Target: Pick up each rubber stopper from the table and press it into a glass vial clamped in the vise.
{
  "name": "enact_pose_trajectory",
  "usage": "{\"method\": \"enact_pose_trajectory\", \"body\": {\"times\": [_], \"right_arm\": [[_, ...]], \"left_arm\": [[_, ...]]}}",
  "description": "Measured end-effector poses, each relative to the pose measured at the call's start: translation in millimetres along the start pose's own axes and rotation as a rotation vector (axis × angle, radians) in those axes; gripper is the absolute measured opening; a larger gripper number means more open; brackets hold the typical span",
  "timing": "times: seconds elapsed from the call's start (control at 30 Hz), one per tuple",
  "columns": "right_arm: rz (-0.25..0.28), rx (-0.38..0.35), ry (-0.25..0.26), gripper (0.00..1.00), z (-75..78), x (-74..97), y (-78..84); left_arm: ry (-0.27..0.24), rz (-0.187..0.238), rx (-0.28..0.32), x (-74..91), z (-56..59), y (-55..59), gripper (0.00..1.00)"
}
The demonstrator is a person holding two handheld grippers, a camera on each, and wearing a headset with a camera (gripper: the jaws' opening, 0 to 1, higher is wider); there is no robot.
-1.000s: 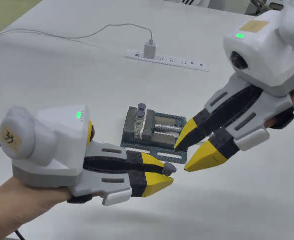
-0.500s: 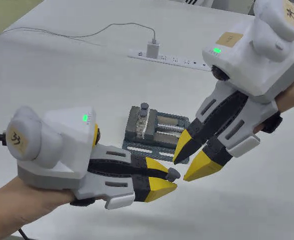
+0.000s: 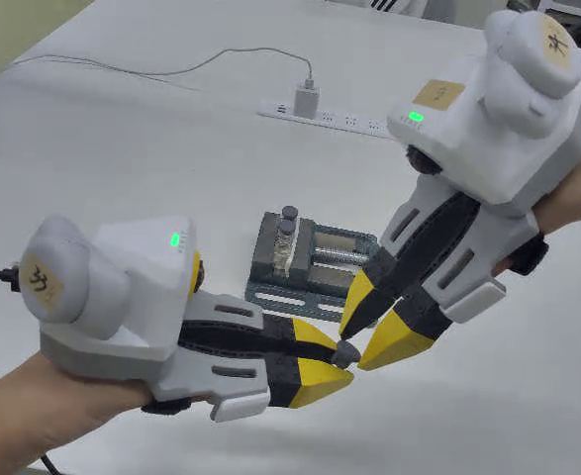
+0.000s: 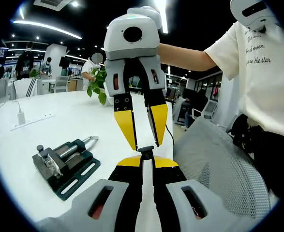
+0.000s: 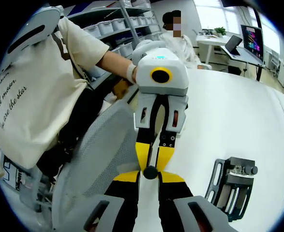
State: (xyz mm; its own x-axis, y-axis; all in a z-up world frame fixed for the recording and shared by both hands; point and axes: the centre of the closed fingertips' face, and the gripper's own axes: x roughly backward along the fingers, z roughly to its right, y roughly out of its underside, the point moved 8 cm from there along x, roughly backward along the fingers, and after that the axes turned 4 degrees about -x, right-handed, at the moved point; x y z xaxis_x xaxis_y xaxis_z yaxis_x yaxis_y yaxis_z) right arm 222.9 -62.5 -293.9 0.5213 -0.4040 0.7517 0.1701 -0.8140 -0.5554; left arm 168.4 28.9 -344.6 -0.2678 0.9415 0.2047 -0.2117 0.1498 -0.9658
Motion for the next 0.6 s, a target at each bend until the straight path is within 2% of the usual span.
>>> {"method": "enact_pose_trajectory", "body": {"times": [0.6], "right_arm": [[-0.022,-0.005,0.011,0.07,1.9,-1.4,-3.0]], "left_arm": [[-0.012,0.008,0.007,0.2,-1.9,1.3,0.03]]}}
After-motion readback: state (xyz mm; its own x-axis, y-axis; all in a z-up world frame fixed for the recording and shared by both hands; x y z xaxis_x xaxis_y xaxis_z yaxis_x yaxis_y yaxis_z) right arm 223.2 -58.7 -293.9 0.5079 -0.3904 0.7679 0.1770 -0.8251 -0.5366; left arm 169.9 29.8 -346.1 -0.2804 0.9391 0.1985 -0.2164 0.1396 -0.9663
